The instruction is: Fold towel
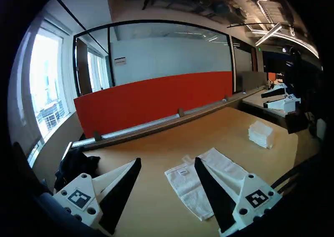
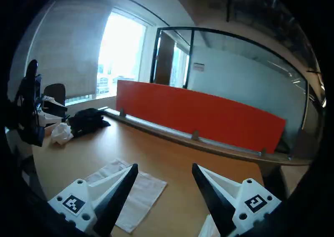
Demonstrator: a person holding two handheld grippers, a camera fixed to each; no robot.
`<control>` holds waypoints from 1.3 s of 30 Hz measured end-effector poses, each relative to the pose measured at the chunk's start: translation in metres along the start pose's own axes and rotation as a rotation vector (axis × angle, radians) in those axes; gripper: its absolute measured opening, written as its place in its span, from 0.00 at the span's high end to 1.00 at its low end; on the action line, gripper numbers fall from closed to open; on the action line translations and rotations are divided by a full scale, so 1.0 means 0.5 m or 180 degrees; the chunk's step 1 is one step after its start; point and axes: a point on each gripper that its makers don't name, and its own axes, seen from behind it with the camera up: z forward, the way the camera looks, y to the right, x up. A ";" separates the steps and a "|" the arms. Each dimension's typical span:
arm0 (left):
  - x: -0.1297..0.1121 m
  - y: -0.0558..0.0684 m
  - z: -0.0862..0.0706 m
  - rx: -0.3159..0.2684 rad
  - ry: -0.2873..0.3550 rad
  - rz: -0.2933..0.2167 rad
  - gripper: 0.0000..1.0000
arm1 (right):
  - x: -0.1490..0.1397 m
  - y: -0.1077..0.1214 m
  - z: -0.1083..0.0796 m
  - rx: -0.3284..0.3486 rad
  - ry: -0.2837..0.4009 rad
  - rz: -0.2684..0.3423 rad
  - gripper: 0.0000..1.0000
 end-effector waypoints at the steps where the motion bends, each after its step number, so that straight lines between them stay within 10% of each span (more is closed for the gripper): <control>1: -0.002 0.004 0.000 -0.0030 -0.0010 0.0008 0.05 | 0.000 -0.003 0.001 0.0027 -0.0018 -0.0018 0.00; 39: -0.293 0.152 0.077 -0.0708 -0.0790 0.0242 0.05 | -0.283 -0.133 0.053 0.0660 -0.0802 -0.0134 0.00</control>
